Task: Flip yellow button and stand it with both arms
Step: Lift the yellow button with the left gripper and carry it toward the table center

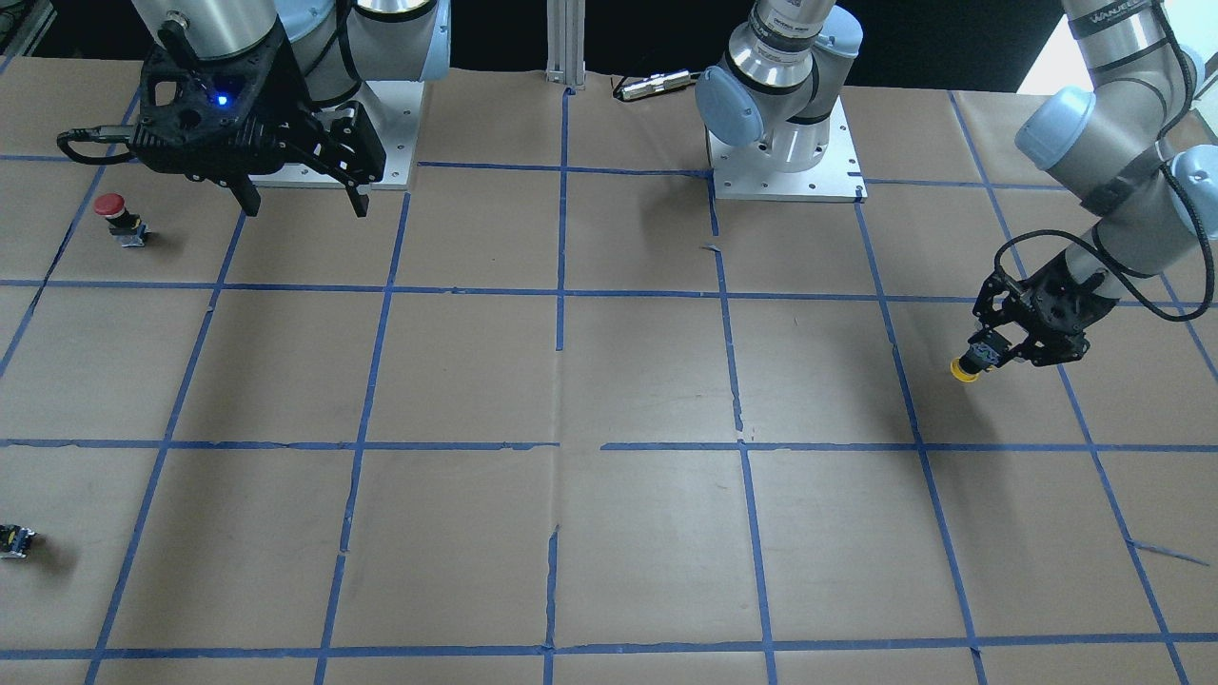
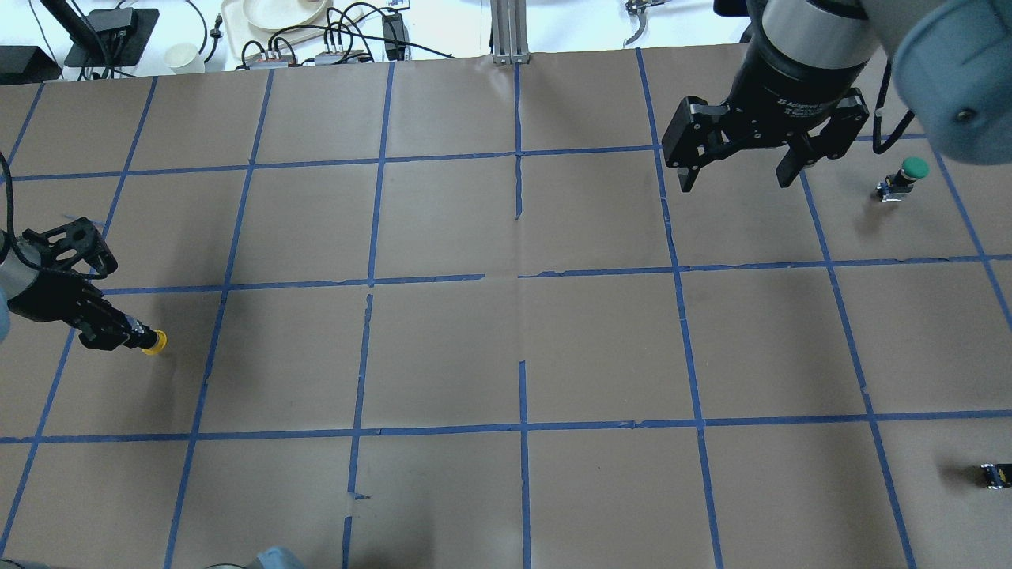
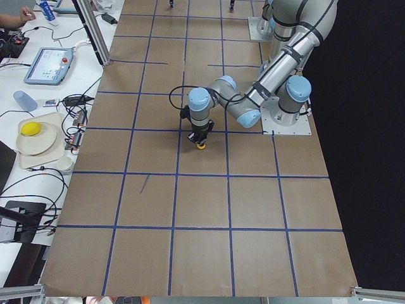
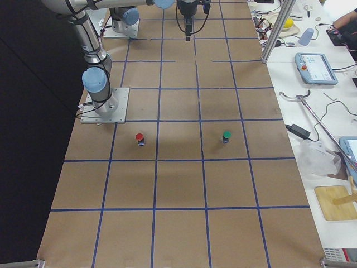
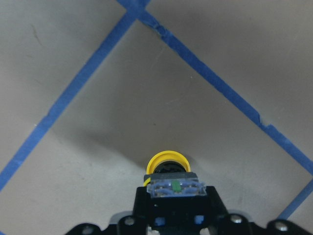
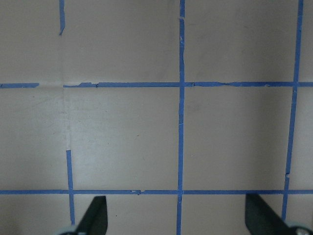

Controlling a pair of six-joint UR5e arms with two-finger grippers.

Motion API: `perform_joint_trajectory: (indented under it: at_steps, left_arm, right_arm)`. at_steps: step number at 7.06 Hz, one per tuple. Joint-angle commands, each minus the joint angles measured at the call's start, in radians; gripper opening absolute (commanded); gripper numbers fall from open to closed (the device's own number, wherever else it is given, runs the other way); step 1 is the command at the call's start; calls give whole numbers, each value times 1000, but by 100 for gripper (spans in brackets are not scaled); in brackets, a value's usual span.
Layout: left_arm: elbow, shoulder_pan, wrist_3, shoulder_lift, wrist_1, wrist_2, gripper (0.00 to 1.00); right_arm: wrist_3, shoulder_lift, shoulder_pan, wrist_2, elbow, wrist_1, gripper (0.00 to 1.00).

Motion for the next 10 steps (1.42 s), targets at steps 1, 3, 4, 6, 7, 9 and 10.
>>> perform_joint_trajectory:
  at_steps: [1,3,4,6,7,9,10]
  left_arm:
    - [85,-27,-180,62,-351,-160,23]
    - [102,-116,-335,96,-583,-354,23]
    - [99,-168,-392,97,-677,-497,24]
    - [101,-281,-432,122,-914,-785,24]
    - [94,-338,-425,134,-982,-923,24]
    - [85,-464,-423,145,-1061,-1165,23]
    - [79,-521,-414,151,-1120,-1314,23]
  right_arm:
    - [-1,0,-3,0,-1,0,100]
    - [3,-1,-33,2,-20,7,100]
    - [11,-12,-63,3,-42,9,100]
    - [27,-11,-93,174,-40,15,100]
    - [81,-12,-107,256,-40,65,100]
    - [176,-11,-155,480,-39,202,100]
    - [186,-11,-211,535,-37,257,100]
